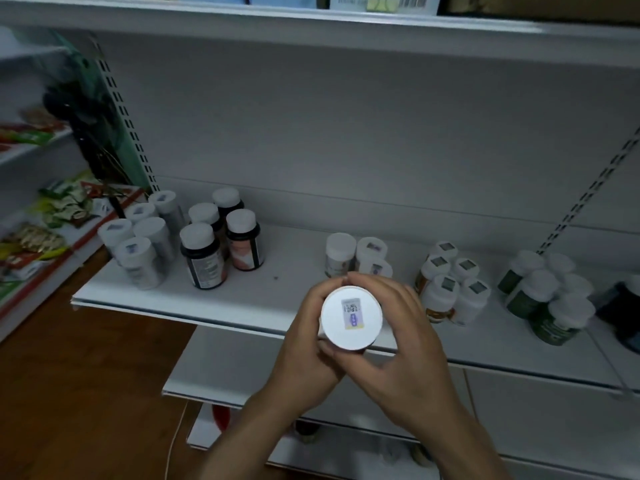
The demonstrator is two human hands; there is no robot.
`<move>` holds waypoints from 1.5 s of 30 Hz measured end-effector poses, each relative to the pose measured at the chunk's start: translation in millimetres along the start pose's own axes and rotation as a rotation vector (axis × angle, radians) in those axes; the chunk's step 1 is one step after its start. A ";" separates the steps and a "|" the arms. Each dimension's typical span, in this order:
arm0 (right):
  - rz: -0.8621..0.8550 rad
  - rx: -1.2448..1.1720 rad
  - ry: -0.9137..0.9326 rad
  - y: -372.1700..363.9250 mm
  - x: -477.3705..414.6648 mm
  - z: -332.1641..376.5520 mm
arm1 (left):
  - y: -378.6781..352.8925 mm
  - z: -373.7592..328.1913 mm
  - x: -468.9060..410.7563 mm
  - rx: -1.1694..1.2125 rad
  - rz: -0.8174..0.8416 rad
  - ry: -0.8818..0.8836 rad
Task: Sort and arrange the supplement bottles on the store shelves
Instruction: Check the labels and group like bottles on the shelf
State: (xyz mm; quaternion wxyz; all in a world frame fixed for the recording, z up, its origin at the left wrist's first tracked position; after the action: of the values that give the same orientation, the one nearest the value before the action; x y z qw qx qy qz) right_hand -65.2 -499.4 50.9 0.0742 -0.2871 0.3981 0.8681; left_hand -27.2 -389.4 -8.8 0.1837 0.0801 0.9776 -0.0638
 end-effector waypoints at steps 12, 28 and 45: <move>-0.040 -0.487 -0.354 16.5 16.7 -42.1 | -2.6 -19.1 13.0 -0.054 0.012 -0.013; 0.269 -1.693 -0.549 -40.3 43.9 -17.7 | -32.2 -80.1 20.1 -0.092 0.124 -0.237; -0.055 -1.092 -0.376 6.0 19.6 -32.4 | -6.8 -71.4 22.7 0.038 0.165 -0.132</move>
State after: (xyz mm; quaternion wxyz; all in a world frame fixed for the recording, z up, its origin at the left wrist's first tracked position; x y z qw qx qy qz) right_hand -69.3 -529.2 27.0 0.0070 -0.1349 -0.1352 0.9816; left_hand -74.2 -382.0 49.5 0.2506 0.1594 0.9521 -0.0723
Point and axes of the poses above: each hand's wrist, its own x-axis away from the middle knuckle, its own y-axis out of the back of the hand, z = x × y, the point moved 9 cm from there along -x, towards the middle knuckle, and after that the axes turned 13 degrees about x, right-handed, at the moved point
